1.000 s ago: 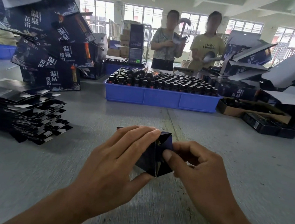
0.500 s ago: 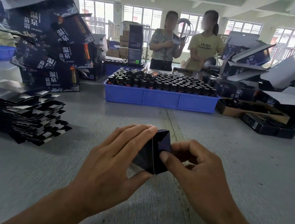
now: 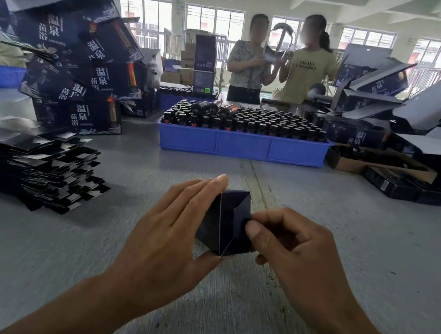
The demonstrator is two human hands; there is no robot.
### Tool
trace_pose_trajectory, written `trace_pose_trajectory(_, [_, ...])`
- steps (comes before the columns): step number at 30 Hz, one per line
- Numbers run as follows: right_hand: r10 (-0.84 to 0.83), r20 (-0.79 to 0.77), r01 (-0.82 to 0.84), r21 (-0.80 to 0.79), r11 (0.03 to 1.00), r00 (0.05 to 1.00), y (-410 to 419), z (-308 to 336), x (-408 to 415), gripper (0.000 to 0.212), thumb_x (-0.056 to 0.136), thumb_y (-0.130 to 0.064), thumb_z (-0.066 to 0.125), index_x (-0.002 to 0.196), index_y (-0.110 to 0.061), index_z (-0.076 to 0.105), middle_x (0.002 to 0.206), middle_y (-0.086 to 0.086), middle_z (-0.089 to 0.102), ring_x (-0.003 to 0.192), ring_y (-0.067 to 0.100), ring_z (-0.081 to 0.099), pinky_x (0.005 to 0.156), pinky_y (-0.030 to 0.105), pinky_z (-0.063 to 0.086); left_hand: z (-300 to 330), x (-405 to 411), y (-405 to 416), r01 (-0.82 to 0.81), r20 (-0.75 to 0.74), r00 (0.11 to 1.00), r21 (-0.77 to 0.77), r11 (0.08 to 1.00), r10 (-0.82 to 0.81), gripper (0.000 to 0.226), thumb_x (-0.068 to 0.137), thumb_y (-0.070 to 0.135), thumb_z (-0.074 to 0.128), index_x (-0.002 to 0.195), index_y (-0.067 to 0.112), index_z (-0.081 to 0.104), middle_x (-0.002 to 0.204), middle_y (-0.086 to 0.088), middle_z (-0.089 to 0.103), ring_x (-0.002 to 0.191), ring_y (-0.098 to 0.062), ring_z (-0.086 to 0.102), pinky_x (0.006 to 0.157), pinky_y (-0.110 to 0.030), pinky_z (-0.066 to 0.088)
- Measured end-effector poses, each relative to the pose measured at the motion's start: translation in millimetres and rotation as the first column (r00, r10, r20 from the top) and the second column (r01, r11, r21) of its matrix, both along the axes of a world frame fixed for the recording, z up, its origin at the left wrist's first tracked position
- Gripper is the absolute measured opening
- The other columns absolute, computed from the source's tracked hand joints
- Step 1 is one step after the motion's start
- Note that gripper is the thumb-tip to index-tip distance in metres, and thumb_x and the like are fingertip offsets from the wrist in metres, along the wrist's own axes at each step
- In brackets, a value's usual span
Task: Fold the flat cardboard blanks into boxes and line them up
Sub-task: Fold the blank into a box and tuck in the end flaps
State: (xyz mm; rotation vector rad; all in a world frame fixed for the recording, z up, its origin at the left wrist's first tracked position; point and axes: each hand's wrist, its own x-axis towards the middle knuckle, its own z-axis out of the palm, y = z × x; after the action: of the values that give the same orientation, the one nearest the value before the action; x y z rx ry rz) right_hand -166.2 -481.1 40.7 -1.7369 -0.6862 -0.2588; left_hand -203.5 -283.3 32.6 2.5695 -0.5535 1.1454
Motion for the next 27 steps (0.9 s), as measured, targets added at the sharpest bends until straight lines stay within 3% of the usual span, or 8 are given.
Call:
trace_pose_trajectory(6, [0.086,-0.145,-0.102,-0.106,0.989,0.986,2,-5,2,0.079,0.063,-0.064,0.079,0.132,-0.063,0.040,0.121,-0.032,0.060,0.109,-0.005,0.064,0.080,0.018,0.058,-7,4,-2,0.024,0.074,0.996,0.272,0.962,-0.046,0.076,0.086,0.028,0.065,0.151,0.011,0.030,0.153,-0.007,0.046,0.146,-0.025,0.035,0.115,-0.046,0.036])
trace_pose_trajectory(10, [0.082,-0.332,-0.085,0.007,0.996,0.940,1,-9,15,0.076,0.070,-0.033,0.086,0.136,-0.040,0.049,0.106,-0.019,0.072,0.098,0.005,0.072,0.076,0.024,0.061,-8,3,-6,0.072,0.051,0.994,0.381,0.922,-0.098,0.077,0.085,0.018,0.057,0.155,0.014,0.025,0.162,-0.006,0.032,0.153,-0.026,0.021,0.121,-0.049,0.025])
trace_pose_trajectory(14, [0.167,-0.502,-0.069,0.207,0.976,0.849,-6,-7,26,0.066,0.052,-0.012,0.077,0.116,-0.022,0.064,0.098,-0.001,0.078,0.089,0.021,0.076,0.073,0.030,0.060,-3,2,0,-0.068,0.024,0.997,-0.120,0.990,0.072,0.062,0.094,0.040,0.059,0.149,0.022,0.036,0.154,0.009,0.037,0.142,-0.006,0.033,0.112,-0.032,0.036])
trace_pose_trajectory(16, [0.180,-0.509,-0.093,0.192,0.977,0.841,-4,-9,24,0.062,0.047,-0.013,0.081,0.107,-0.024,0.070,0.102,0.000,0.077,0.091,0.021,0.076,0.076,0.033,0.061,5,0,4,-0.121,-0.225,0.974,-0.498,0.859,0.007,0.072,0.083,0.064,0.058,0.146,0.037,0.036,0.141,0.027,0.043,0.123,0.012,0.043,0.098,-0.014,0.039])
trace_pose_trajectory(18, [0.138,-0.488,-0.125,0.058,0.990,0.862,-1,-9,21,0.062,0.044,-0.024,0.086,0.103,-0.032,0.071,0.103,-0.008,0.077,0.093,0.014,0.075,0.081,0.034,0.059,7,3,11,-0.123,-0.386,0.881,-0.746,0.655,-0.274,0.083,0.071,0.067,0.065,0.145,0.044,0.037,0.131,0.027,0.058,0.111,0.014,0.057,0.079,-0.008,0.050])
trace_pose_trajectory(20, [0.103,-0.477,-0.170,-0.099,0.980,0.873,1,-9,18,0.063,0.048,-0.031,0.091,0.106,-0.038,0.068,0.104,-0.015,0.076,0.095,0.005,0.073,0.086,0.032,0.055,6,5,15,-0.089,-0.391,0.797,-0.830,0.550,-0.460,0.078,0.071,0.063,0.069,0.141,0.044,0.043,0.125,0.025,0.065,0.108,0.008,0.064,0.077,-0.012,0.055])
trace_pose_trajectory(23, [0.095,-0.449,-0.213,-0.222,0.952,0.888,4,-9,15,0.053,0.059,-0.036,0.092,0.103,-0.051,0.067,0.106,-0.023,0.074,0.099,-0.004,0.069,0.092,0.029,0.050,6,6,16,-0.022,-0.353,0.771,-0.847,0.531,-0.530,0.058,0.083,0.046,0.075,0.137,0.037,0.055,0.126,0.017,0.068,0.116,-0.006,0.065,0.093,-0.028,0.056])
trace_pose_trajectory(27, [0.089,-0.371,-0.156,-0.154,0.976,0.924,-3,-5,17,0.047,0.071,-0.043,0.087,0.114,-0.046,0.067,0.113,-0.027,0.071,0.107,-0.008,0.065,0.089,0.019,0.051,6,4,17,-0.038,-0.342,0.794,-0.853,0.521,-0.503,0.049,0.080,0.033,0.076,0.128,0.033,0.064,0.121,0.014,0.071,0.112,-0.009,0.068,0.094,-0.031,0.055])
